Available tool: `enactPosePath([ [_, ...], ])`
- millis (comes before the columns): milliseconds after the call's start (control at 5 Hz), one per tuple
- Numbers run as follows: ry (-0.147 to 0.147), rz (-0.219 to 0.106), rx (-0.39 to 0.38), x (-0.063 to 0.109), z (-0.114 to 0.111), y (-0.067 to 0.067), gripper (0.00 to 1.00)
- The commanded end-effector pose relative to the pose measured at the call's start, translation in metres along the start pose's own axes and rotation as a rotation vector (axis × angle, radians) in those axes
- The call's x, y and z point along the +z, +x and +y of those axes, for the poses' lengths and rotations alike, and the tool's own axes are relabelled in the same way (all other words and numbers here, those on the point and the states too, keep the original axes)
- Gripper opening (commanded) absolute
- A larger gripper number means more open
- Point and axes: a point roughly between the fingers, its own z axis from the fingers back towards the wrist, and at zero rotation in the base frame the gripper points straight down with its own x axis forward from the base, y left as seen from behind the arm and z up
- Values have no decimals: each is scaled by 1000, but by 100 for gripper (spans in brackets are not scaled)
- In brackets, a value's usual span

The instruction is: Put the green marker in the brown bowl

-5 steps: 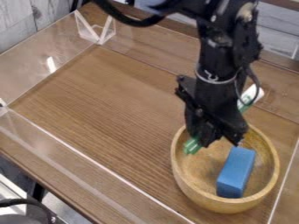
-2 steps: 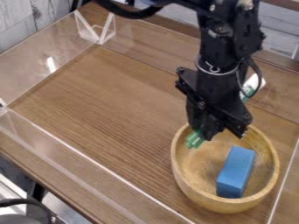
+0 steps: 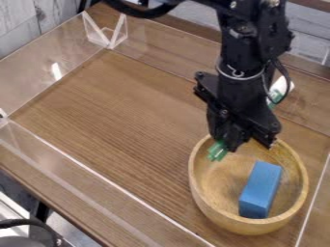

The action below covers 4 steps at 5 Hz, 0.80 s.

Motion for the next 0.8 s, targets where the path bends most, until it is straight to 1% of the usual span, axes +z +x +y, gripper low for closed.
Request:
enactPosePath([
  [0, -7, -91, 7, 21, -3, 15, 0],
  [200, -12, -95, 15, 23, -4, 15, 0],
  [400, -16, -98, 23, 26, -5, 16, 100],
  [600, -18, -96, 26, 30, -6, 16, 100],
])
